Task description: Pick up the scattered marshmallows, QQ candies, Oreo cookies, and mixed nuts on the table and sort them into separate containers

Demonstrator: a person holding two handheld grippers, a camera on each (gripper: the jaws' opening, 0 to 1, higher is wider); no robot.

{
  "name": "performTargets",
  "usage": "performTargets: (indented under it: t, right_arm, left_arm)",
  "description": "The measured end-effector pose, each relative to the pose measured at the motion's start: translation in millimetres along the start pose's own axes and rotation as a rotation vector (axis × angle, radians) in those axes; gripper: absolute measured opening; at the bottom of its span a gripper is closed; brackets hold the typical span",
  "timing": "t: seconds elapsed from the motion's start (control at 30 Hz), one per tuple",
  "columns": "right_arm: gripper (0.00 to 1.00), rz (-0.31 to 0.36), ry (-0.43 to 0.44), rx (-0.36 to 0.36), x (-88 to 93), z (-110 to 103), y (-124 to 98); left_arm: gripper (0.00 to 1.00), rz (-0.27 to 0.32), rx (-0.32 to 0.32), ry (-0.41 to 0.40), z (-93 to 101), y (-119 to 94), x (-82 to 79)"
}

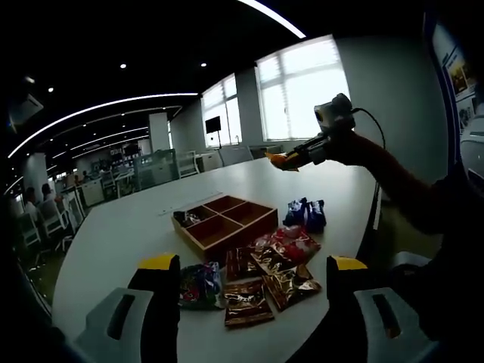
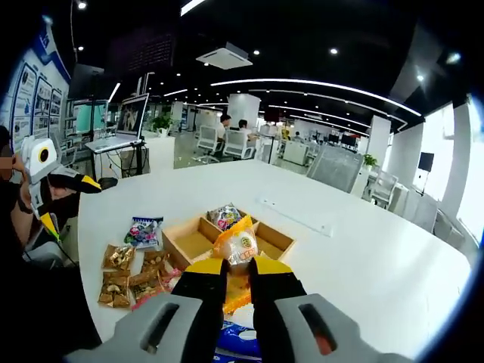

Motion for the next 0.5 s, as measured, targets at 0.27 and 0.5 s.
performTargets:
  t: [0.27,0.5]
  right_arm:
    - [0.09,0.002,0.024,-0.005,-12.6,10,20]
    - [0.09,-0.012,0.031,0.005,-20.4,20,42]
  left_arm:
    - [0.83,0.001,-0.002,0.006,-2.2,0,-2.1]
    - [0.83,-0.002,-0.001,0.003,-2.3,1,-1.4]
Point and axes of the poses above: the point that each gripper's makers call its tool centre point, and the gripper's own axes: y roughly forward along the fingers, z roughly to its right, x roughly out of its underside, the point moved 8 cm from there along -y, roughly backward along the fingers, and after that the axes turned 13 degrees about y, right-handed, at the moved point
